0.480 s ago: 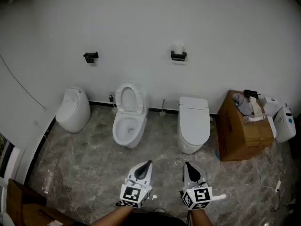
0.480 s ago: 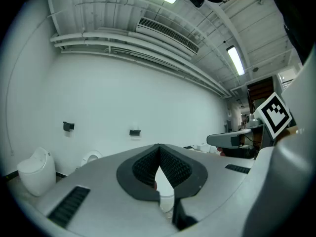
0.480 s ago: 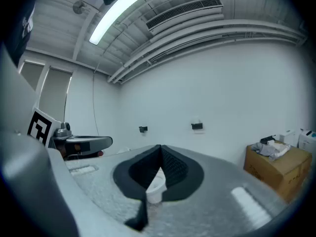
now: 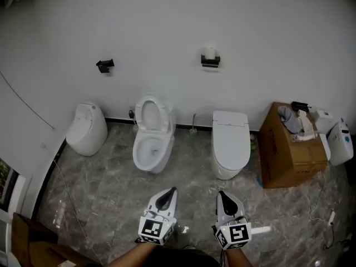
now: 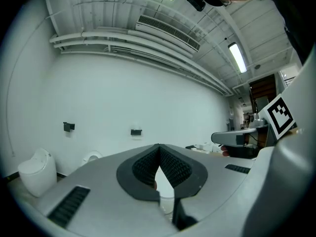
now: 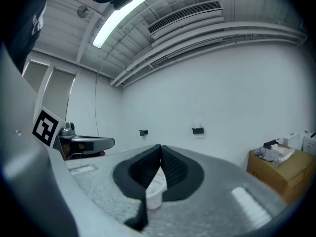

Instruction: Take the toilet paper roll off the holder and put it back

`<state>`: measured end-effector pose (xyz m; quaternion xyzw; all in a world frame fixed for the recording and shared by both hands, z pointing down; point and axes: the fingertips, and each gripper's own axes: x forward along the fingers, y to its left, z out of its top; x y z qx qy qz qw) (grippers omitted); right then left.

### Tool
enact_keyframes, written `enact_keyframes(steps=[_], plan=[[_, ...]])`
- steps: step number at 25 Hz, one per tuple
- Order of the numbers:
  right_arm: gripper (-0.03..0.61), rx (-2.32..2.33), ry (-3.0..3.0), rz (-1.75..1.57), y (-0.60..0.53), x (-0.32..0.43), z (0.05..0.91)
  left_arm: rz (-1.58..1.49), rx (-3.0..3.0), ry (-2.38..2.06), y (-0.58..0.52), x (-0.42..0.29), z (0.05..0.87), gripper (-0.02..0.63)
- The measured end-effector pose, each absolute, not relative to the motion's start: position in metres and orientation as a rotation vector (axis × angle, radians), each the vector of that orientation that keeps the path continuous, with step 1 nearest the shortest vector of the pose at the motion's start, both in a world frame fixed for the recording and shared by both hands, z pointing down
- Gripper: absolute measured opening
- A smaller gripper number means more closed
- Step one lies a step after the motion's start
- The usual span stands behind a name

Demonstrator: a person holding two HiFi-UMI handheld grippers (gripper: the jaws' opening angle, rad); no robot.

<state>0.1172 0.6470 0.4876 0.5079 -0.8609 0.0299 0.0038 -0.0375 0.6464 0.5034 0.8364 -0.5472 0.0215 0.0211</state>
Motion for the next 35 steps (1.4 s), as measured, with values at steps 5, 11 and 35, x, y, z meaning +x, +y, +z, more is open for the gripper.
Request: enact_keyframes(steps=[5, 11, 35], plan=[[0.002, 1.608, -2.675, 0.149, 0.602, 0.114, 0.502, 0.049, 2.594, -1.672, 0.598, -0.038, 0.509, 0.008], [0.0, 1.633, -2.624, 0.188, 0.514, 0.099, 0.517, 0.05, 2.615, -1.611, 0.505, -0.05, 0.526, 0.008], [0.0, 1.78, -2.448, 0.152, 0.171, 0.034, 0.501, 0.045, 2.745, -1.376, 0.135, -0.111, 0.516, 0.008]])
